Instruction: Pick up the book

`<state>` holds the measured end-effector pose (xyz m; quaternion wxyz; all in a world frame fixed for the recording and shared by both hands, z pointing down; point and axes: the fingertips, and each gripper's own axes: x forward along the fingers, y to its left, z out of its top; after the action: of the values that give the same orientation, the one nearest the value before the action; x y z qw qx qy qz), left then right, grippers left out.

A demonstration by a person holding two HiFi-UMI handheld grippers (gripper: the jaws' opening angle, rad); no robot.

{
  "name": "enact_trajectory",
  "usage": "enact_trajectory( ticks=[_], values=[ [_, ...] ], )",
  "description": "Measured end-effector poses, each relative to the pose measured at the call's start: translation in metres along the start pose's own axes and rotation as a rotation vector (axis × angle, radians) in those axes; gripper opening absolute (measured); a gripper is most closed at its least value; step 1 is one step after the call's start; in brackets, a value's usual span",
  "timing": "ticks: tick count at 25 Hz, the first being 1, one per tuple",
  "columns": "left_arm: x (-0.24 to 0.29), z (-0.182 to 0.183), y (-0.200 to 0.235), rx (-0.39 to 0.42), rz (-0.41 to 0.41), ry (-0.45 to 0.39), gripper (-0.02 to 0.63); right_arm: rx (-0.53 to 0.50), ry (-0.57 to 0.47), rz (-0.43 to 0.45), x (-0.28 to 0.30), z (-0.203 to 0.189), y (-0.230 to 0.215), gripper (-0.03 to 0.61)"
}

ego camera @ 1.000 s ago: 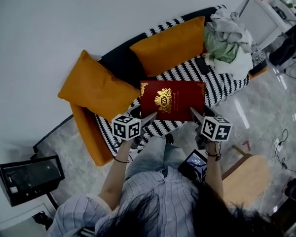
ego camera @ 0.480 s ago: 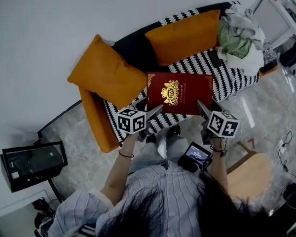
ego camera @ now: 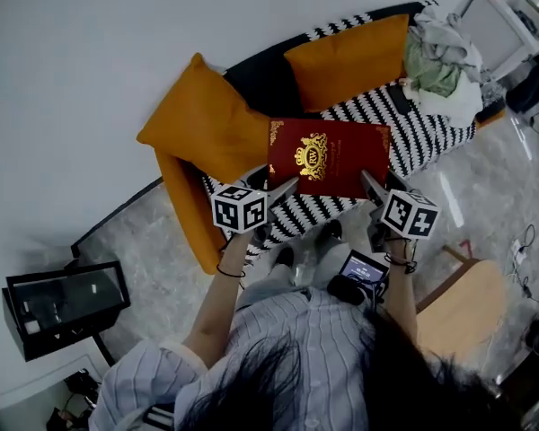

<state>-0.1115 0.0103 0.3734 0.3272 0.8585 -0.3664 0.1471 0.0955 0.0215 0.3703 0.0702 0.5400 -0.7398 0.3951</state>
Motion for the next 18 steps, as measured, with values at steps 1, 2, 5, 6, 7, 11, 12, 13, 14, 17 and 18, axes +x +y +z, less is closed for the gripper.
enact_trajectory(
  ticks=[1, 2, 5, 6, 7, 11, 12, 13, 14, 17, 18],
  values=[
    [-0.010, -0.001, 0.004, 0.007, -0.004, 0.001, 0.324, 0.009, -0.007, -0.003, -0.001, -0.006, 0.009, 0.301],
    [-0.018, -0.002, 0.008, 0.015, -0.009, 0.003, 0.324, 0.017, -0.013, -0.008, -0.002, -0.012, 0.017, 0.301],
    [-0.034, -0.005, 0.016, 0.034, -0.029, 0.011, 0.324, 0.035, -0.027, -0.027, -0.005, -0.025, 0.033, 0.301],
    [-0.038, -0.007, 0.018, 0.036, -0.037, 0.012, 0.324, 0.041, -0.033, -0.035, -0.006, -0.029, 0.038, 0.299],
    [-0.041, -0.008, 0.021, 0.036, -0.046, 0.014, 0.324, 0.045, -0.040, -0.043, -0.007, -0.032, 0.042, 0.299],
    [-0.068, -0.022, 0.027, 0.045, -0.081, 0.023, 0.324, 0.057, -0.064, -0.079, -0.019, -0.057, 0.065, 0.301],
    [-0.076, -0.027, 0.027, 0.049, -0.090, 0.026, 0.324, 0.061, -0.070, -0.087, -0.023, -0.066, 0.072, 0.301],
    [-0.083, -0.031, 0.028, 0.054, -0.099, 0.028, 0.324, 0.065, -0.076, -0.095, -0.027, -0.073, 0.078, 0.299],
    [-0.088, -0.034, 0.030, 0.059, -0.108, 0.032, 0.324, 0.069, -0.082, -0.103, -0.030, -0.078, 0.084, 0.299],
    [-0.099, -0.040, 0.035, 0.064, -0.135, 0.045, 0.324, 0.083, -0.095, -0.127, -0.034, -0.091, 0.096, 0.299],
    [-0.101, -0.043, 0.036, 0.063, -0.144, 0.050, 0.324, 0.086, -0.095, -0.135, -0.036, -0.095, 0.099, 0.299]
  ],
)
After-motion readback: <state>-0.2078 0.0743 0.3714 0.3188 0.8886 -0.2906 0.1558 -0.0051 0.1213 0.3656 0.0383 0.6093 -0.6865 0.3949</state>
